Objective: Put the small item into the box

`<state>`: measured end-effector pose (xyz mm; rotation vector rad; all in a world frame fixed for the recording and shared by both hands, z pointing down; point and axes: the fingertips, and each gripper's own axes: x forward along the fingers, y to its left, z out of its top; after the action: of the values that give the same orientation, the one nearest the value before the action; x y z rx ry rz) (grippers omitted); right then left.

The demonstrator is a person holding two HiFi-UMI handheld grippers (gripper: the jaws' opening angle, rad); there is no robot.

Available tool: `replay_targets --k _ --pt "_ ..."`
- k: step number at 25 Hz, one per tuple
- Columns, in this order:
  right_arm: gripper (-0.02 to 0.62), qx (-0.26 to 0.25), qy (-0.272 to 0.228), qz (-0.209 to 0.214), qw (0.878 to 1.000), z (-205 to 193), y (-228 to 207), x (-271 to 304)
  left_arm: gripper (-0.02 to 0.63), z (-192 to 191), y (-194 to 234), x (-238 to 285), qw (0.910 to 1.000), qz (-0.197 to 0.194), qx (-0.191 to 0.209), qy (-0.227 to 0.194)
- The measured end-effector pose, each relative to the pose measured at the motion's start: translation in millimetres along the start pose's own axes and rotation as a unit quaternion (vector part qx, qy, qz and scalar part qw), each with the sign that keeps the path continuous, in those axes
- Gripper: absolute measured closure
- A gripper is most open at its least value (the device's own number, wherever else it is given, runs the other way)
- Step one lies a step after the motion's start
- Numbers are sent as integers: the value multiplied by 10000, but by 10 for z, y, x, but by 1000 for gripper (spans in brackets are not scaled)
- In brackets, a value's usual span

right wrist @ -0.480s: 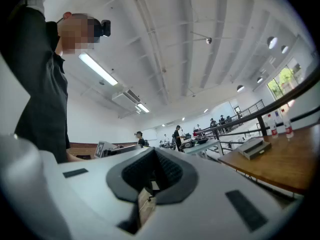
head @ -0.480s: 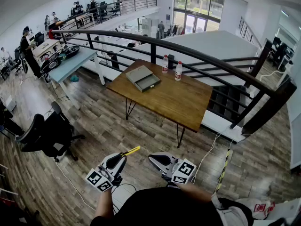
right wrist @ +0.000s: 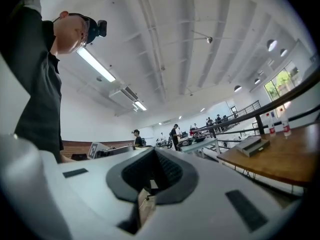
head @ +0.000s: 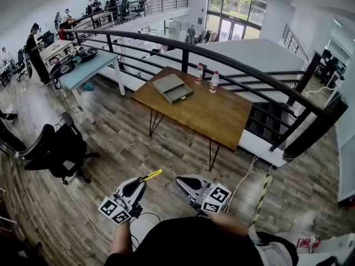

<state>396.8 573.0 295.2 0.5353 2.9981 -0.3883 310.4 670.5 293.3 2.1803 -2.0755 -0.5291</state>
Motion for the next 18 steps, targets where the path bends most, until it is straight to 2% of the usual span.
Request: replay_targets --k 6,13,18 --pt "585 98 -135 -99 9998 -88 111 105 532 -39 134 -304 9999 50 -135 -17" --pt "586 -12 -57 -311 9995 -191 164 360 532 -62 343 -624 9996 40 -256 -104" --pt "586 4 84 -373 9993 -277 168 528 532 -153 514 -793 9984 160 -518 -152"
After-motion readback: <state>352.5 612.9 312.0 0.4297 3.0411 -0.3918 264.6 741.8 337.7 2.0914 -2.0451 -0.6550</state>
